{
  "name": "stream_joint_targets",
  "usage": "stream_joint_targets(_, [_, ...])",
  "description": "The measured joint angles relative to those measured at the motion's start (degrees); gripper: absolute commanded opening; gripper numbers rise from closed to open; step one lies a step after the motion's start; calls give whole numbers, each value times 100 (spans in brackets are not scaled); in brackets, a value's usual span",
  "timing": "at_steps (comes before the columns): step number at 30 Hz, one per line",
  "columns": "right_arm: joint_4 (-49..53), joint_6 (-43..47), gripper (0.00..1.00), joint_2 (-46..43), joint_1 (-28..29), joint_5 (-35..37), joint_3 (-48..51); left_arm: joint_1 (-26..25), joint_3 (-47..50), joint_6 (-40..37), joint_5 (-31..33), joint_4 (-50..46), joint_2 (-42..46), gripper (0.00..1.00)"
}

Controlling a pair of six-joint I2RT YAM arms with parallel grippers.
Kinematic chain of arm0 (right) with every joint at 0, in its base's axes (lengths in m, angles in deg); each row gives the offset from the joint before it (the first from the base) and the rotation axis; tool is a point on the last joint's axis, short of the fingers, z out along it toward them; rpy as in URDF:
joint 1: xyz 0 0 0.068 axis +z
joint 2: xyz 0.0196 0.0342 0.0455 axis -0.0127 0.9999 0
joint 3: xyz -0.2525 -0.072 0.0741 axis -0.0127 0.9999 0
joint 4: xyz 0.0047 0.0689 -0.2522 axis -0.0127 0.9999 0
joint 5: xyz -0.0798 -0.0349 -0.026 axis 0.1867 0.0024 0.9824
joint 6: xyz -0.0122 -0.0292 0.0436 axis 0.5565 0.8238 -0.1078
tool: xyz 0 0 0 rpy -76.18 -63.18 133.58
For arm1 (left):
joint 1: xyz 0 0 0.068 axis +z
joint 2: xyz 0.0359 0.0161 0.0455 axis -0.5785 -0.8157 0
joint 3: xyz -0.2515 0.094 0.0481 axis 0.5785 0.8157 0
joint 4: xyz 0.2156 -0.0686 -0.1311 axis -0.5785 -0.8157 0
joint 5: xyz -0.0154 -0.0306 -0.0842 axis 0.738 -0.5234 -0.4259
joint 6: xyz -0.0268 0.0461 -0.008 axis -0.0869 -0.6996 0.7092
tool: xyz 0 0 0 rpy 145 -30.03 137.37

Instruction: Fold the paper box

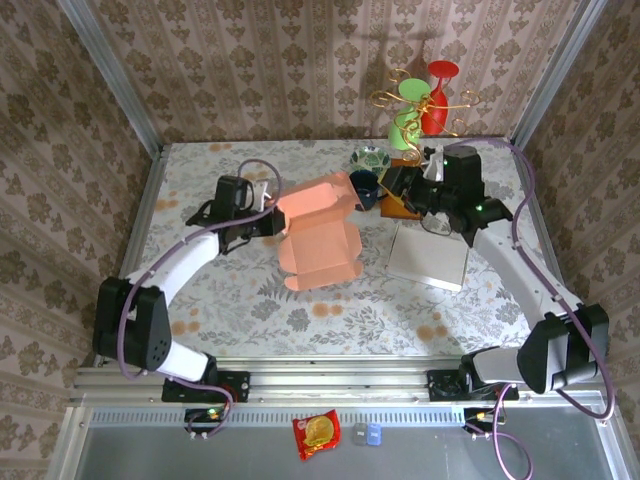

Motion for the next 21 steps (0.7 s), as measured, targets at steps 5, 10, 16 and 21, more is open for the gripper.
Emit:
stream_joint_targets(5, [422,610,48,284,-24,-562,-376,212,-363,-11,-1486,-26,-621,0])
stream_joint_targets(10, [584,1040,49,557,-26,-1045,-737,212,-553,-2,-2382,-122,-999,0])
stream_joint_targets(16, [931,1589,49,754,-24,-1375,-1152,212,-850,9,-2889,-284,-1204,0])
stream_joint_targets(21, [1145,1897,48,815,-13,-1478,-1292,212,-916,-31,-3023,-503,-1239,0])
